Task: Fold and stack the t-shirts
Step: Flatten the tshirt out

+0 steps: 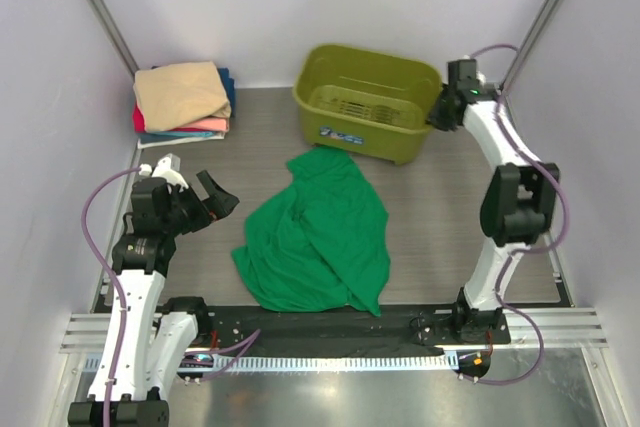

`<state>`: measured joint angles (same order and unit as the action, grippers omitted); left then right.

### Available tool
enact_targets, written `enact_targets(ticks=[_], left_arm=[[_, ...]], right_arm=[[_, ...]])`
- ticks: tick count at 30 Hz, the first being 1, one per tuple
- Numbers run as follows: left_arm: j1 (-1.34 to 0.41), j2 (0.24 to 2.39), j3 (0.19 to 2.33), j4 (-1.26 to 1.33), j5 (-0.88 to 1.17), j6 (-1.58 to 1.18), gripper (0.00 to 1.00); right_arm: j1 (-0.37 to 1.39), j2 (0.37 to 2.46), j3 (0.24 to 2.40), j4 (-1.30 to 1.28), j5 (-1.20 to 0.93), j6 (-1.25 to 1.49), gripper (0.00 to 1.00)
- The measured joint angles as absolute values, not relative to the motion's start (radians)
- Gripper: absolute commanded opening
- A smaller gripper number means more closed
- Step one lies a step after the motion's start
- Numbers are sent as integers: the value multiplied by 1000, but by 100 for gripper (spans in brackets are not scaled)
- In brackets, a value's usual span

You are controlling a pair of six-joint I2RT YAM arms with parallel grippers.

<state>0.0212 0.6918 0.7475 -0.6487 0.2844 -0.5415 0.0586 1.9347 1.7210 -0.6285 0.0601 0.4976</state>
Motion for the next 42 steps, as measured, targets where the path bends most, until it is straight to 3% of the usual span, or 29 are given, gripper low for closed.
enact_targets(ticks=[8,17,28,39,40,42], left_arm=[[14,692,748,-648,286,-542,100],[13,692,748,-648,289,-542,100],[13,694,748,-648,289,-542,100],[13,696,748,-649,288,-542,100],[13,696,748,-648,288,-541,100],[13,695,748,-649,288,-542,100]], right_arm=[[-294,1487,1226,-629,181,693,1],[-342,1207,959,-644,292,1006,1],[-290,1223,956,-611,361,1400,1],[-223,1654,1336,-625,408,1392,2],[-217,1675,1357,-652,421,1380,16],[-213,1699,1397,-693,433,1357,32]])
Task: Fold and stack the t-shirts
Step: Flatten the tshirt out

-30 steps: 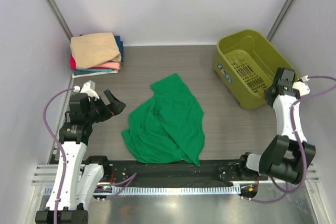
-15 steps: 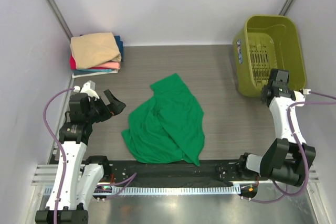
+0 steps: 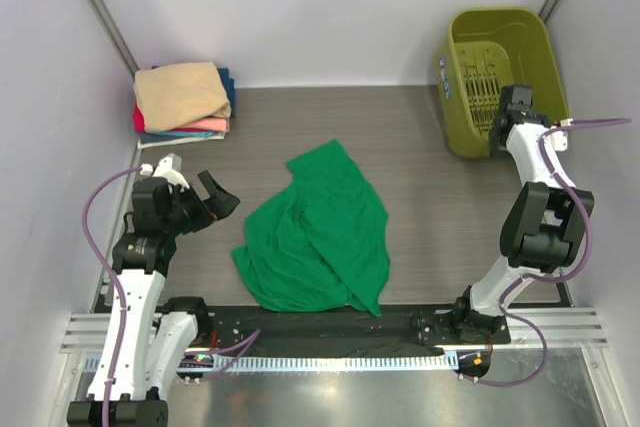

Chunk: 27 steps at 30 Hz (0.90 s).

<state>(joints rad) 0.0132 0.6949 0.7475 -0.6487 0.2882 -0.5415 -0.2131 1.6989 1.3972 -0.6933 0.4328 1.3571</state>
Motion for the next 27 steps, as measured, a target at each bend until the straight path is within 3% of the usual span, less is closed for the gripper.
enact_targets(ticks=[1,4,7,15,18,27], left_arm=[[13,694,748,-648,288,-542,100],[13,693,748,-648,288,-541,100],[13,694,748,-648,288,-541,100],[13,694,748,-649,288,-542,100],[13,694,748,-649,287,-541,100],[13,694,748,-649,277,-541,100]], right_arm=[[-212,1708,1416,-712,433,1347,49],[-205,1723,1451,-698,429,1321,72],[-198,1720,1456,-660,430,1295,82],[-194,1644,1401,-584,426,1253,90],[-191,1578,1385,-543,414,1229,100],[-185,1319,1374,-467,387,1125,100]])
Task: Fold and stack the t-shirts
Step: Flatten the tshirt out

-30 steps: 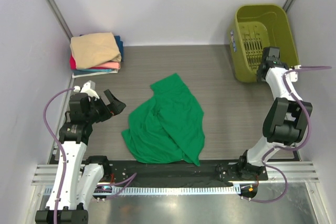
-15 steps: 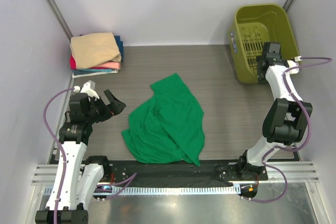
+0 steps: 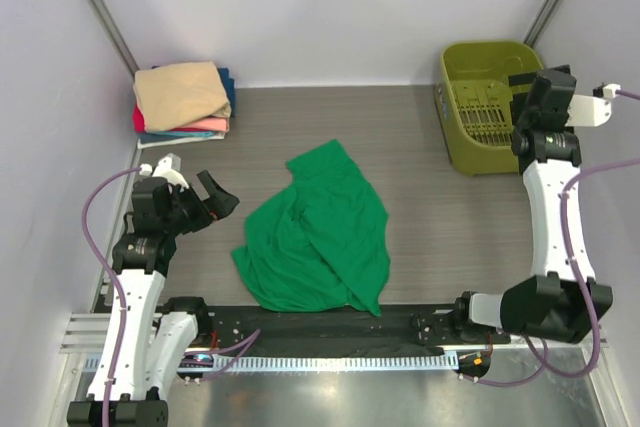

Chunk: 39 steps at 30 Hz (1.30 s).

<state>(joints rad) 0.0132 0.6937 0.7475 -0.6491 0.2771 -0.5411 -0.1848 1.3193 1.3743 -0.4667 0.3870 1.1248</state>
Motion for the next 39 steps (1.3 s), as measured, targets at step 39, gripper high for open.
enact_targets(ticks=[39], left_arm=[[-70,786,583,-601,184,-816,83]], right_arm=[[529,2405,2172,-599,140,358,97]])
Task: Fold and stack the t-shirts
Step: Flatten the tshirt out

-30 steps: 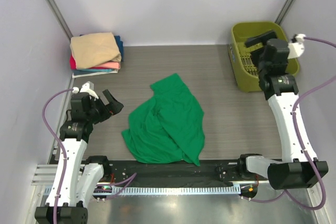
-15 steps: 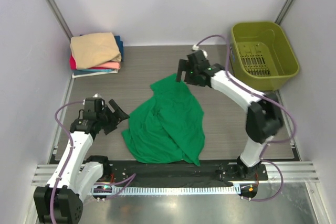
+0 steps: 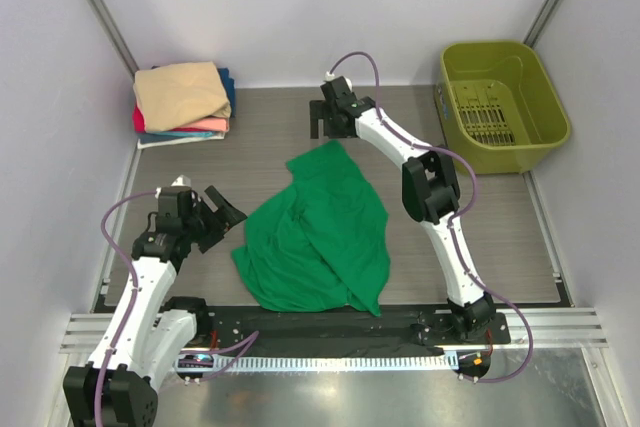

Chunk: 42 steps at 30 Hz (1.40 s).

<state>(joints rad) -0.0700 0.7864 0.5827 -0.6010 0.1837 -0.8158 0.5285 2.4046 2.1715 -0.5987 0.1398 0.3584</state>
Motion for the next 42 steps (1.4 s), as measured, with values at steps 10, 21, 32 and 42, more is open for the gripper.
enact_targets(ticks=[10,21,32,42], left_arm=[[-70,774,575,-580,189,-822,83],[-70,759,562,-573,194,-831,82],[-70,722,559,-574,174,-836,82],[-78,740,490,-543,171,-873,79]], right_arm=[[520,2485,2188,-653,138,342,83],[521,2495,2191,-650,69,368,1],[516,2085,1984,-689,151,302,1],[445,1513,1473,-540,260,316,1]])
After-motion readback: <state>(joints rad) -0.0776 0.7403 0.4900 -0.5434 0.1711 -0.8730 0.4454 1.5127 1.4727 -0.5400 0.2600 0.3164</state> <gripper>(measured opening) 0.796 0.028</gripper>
